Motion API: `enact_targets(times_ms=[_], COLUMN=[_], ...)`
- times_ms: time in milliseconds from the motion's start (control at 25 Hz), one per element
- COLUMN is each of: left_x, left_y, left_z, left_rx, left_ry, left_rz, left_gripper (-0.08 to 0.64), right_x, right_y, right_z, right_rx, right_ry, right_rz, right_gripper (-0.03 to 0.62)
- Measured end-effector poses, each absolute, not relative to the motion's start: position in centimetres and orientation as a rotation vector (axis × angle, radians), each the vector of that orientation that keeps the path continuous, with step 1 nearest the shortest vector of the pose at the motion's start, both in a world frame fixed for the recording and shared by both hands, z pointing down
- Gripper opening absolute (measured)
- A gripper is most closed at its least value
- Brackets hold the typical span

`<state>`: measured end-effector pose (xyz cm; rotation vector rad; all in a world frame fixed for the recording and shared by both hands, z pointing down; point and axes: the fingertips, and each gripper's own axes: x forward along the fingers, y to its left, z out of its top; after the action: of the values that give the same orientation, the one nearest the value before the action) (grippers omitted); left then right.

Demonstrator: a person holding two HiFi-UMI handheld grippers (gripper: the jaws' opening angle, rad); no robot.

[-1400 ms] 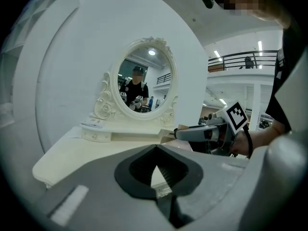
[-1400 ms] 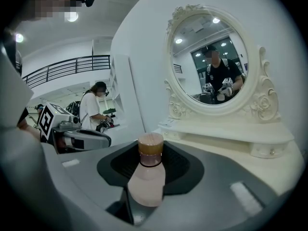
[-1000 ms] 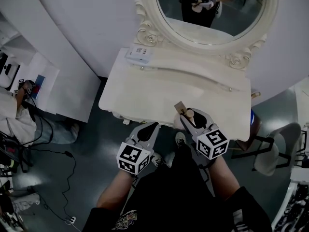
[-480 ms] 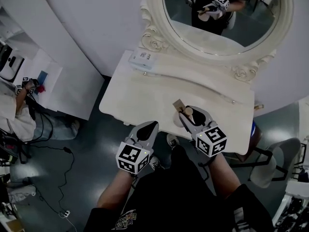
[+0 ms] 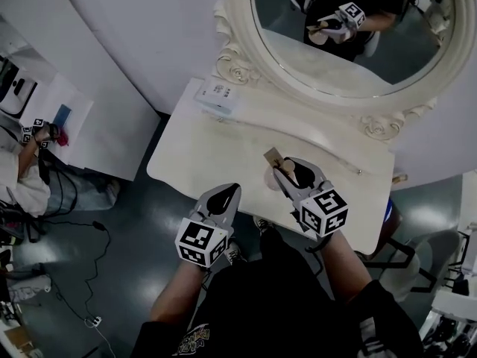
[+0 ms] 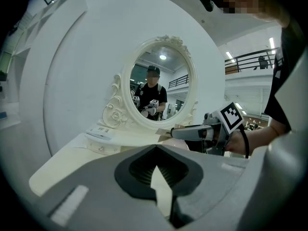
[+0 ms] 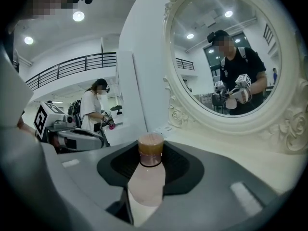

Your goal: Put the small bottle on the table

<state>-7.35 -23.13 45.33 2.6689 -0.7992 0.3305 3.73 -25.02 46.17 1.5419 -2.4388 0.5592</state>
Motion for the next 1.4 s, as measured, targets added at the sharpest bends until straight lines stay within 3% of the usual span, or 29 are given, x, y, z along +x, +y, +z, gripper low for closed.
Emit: enact_targets(times_ms=[1400], left_x=[-2.8], left_y=[-31.1], left_z=[48.0], left_rx=[2.596], left_ry=[-0.899], left_rz=[0.340], left_gripper=[0.000], right_x=[8.1], right_y=[-40.7], right_z=[50.8], right_rx=[1.422], right_ry=[-2.417], right_rz=[0.518], right_gripper=[0.166])
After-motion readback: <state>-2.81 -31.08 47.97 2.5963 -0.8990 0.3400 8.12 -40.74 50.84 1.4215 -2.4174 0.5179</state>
